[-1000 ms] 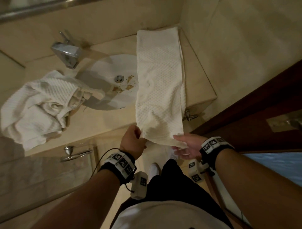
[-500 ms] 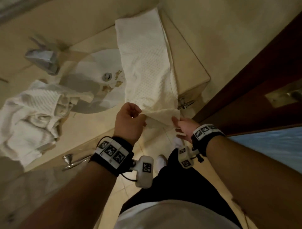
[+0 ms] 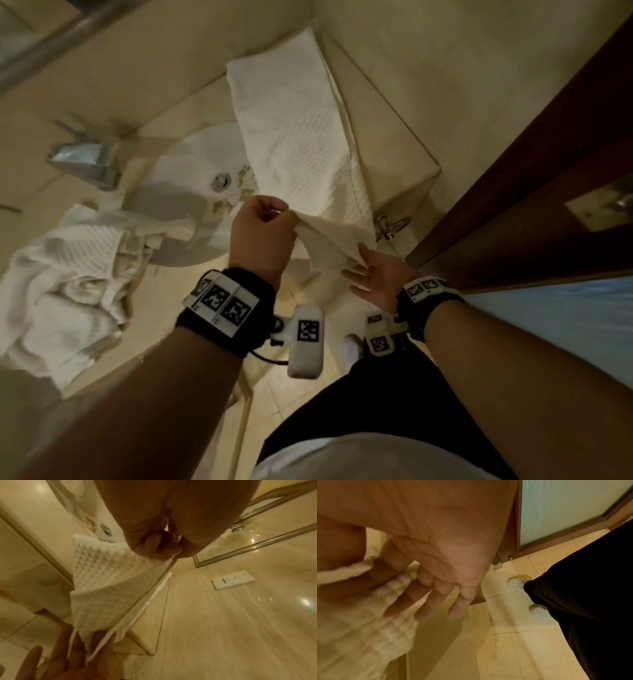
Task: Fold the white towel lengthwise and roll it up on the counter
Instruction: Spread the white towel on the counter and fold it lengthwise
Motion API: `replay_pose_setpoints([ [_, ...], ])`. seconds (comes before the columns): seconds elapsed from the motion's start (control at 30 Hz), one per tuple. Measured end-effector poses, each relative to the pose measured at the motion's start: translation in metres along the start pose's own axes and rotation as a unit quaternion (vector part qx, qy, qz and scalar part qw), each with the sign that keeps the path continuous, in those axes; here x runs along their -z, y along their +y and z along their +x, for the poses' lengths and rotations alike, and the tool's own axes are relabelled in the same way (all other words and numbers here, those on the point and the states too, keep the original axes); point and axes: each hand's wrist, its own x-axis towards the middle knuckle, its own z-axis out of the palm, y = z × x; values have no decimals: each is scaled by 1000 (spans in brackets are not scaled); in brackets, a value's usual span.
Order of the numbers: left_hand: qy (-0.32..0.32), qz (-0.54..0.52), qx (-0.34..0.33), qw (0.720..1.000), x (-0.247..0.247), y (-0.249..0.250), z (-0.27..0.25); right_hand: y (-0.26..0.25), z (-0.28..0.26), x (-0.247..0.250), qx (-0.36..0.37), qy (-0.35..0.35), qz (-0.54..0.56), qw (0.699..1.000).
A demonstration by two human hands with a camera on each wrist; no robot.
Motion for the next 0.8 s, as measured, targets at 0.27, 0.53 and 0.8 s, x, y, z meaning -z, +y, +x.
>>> replay_pose_setpoints([
  [0.27, -43, 93, 292, 951, 11, -27, 18, -35, -10, -39, 68, 76, -31, 994],
  [0.53, -107, 60, 169, 978, -18, -42, -5, -60, -23, -65, 22, 117, -162, 980],
  [0.8, -205, 218, 140, 944, -12, -41, 10, -76, -29, -79, -5, 111, -166, 980],
])
